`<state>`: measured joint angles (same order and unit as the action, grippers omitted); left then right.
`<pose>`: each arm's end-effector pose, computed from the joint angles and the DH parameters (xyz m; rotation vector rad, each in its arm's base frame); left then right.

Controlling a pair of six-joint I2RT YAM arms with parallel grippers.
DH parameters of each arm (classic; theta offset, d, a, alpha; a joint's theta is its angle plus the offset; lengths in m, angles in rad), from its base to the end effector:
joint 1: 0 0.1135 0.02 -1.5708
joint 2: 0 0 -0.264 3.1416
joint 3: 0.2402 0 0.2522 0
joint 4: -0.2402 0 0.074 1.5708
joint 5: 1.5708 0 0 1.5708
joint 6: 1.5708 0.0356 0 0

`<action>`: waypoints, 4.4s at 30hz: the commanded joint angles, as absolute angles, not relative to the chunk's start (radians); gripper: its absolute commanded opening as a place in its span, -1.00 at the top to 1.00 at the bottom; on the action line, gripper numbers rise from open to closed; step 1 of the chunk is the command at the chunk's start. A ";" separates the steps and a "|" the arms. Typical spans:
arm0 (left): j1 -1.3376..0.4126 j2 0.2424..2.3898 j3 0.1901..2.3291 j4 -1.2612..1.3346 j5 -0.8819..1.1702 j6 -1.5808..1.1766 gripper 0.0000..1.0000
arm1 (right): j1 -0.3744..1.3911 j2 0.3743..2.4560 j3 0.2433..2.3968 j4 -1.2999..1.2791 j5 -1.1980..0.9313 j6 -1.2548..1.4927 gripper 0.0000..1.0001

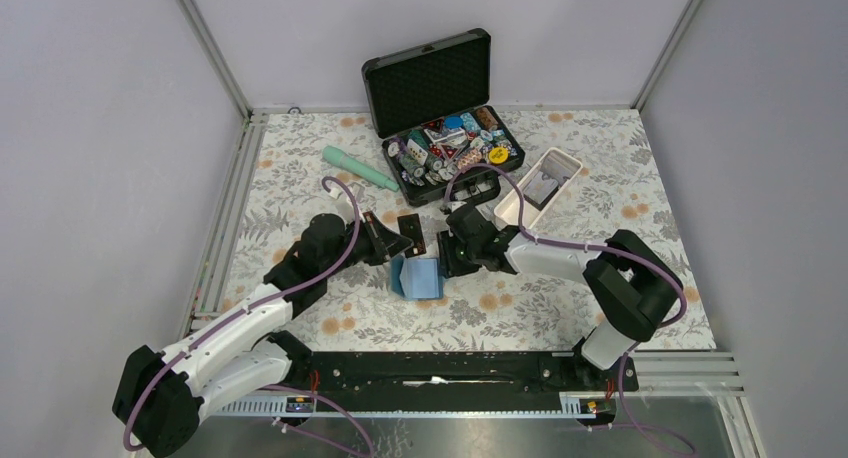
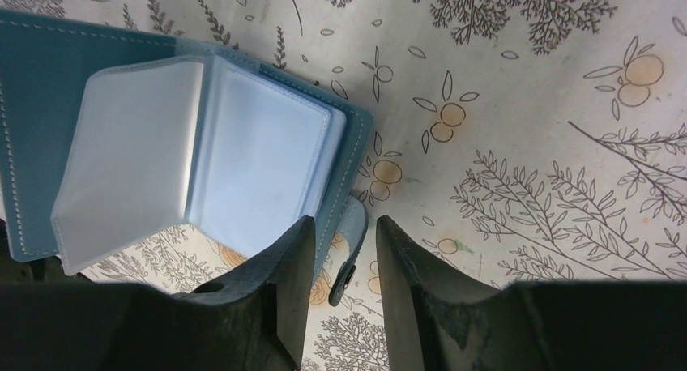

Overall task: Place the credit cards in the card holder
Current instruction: Insert the credit card into the card holder.

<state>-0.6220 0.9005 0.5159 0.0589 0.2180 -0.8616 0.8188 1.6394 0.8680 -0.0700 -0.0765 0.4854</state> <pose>0.1651 -0.1278 0.2493 -0.0861 2.0789 -1.1732 0.2224 0.2418 0.1675 -0.4556 2.4855 0.6622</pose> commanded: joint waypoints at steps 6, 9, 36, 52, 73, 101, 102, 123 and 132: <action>-0.617 0.890 0.565 0.073 0.190 -0.844 1.00 | 0.852 1.660 0.915 -0.140 -0.005 0.481 0.27; -0.617 0.886 0.566 0.068 0.186 -0.842 1.00 | 0.855 1.655 0.915 -0.144 -0.006 0.482 0.33; -0.644 1.002 0.536 0.189 0.283 -0.948 1.00 | 0.857 1.494 0.907 -0.133 -0.047 0.513 1.00; -0.695 1.086 0.498 0.124 0.219 -0.968 1.00 | 0.857 1.479 0.896 -0.146 -0.019 0.505 1.00; -0.668 1.076 0.407 0.013 0.137 -0.950 1.00 | 0.857 1.567 0.880 -0.143 0.033 0.477 1.00; -0.609 1.183 0.385 0.052 0.205 -0.902 1.00 | 0.857 1.628 0.891 -0.161 0.034 0.465 1.00; -0.608 1.183 0.382 0.053 0.206 -0.902 1.00 | 0.857 1.630 0.891 -0.162 0.034 0.464 1.00; -0.488 1.143 0.302 0.188 0.396 -0.948 1.00 | 0.857 1.676 0.916 -0.190 0.027 0.453 1.00; -0.488 1.022 0.319 0.049 0.302 -0.925 1.00 | 0.857 1.687 0.920 -0.198 0.029 0.452 1.00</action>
<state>-0.4934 1.0851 0.3012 0.0868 0.3477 -0.9424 0.8501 1.6703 0.8913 -0.1734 0.0174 0.4633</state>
